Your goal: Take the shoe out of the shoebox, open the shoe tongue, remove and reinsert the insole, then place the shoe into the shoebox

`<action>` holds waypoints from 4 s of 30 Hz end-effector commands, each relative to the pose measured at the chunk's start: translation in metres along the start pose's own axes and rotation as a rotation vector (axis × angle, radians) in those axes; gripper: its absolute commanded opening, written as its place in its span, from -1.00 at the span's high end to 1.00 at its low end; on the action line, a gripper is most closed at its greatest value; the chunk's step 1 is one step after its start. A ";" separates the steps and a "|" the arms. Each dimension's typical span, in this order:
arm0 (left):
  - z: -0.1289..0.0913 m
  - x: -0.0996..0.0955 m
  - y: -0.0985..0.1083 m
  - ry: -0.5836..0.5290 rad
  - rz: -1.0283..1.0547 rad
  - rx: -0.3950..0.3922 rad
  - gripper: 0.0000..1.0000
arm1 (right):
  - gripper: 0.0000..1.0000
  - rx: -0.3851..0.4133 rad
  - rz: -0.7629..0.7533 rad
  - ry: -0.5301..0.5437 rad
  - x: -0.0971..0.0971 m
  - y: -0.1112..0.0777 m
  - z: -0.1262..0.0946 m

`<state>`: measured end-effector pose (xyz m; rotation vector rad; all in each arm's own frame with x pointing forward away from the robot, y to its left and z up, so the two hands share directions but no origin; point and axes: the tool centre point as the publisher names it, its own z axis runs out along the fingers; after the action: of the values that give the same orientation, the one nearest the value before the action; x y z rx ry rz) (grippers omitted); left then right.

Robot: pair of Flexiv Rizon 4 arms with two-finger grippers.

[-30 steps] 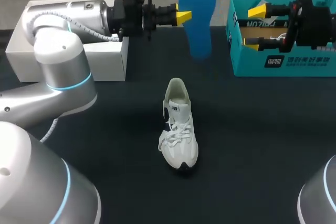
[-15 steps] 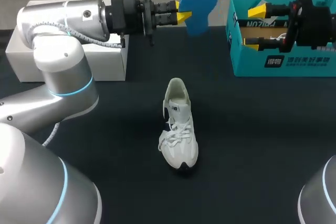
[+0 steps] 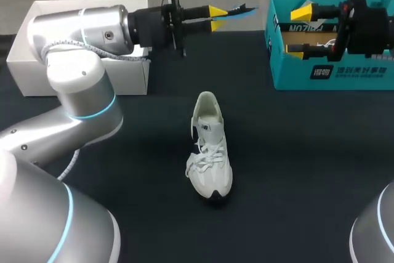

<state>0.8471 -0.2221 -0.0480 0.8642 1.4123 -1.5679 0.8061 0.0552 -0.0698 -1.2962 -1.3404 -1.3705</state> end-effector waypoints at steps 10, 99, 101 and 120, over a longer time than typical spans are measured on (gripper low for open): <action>0.001 0.001 0.004 0.008 0.710 0.061 1.00 | -1.00 -0.001 0.000 -0.001 -0.001 0.000 0.002; -0.038 0.001 0.016 0.201 0.672 0.200 -1.00 | 1.00 0.060 -0.039 -0.133 0.004 0.027 0.042; -0.045 0.001 0.016 0.213 0.665 0.220 -1.00 | 1.00 0.062 -0.042 -0.135 0.004 0.028 0.043; -0.123 0.011 0.052 0.475 0.692 0.388 -1.00 | 1.00 0.052 -0.074 -0.167 0.011 0.031 0.052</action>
<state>0.8775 -0.1142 -0.0969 1.7404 0.9843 -1.0735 0.8409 0.1010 -0.0598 -1.3556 -1.5378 -1.2905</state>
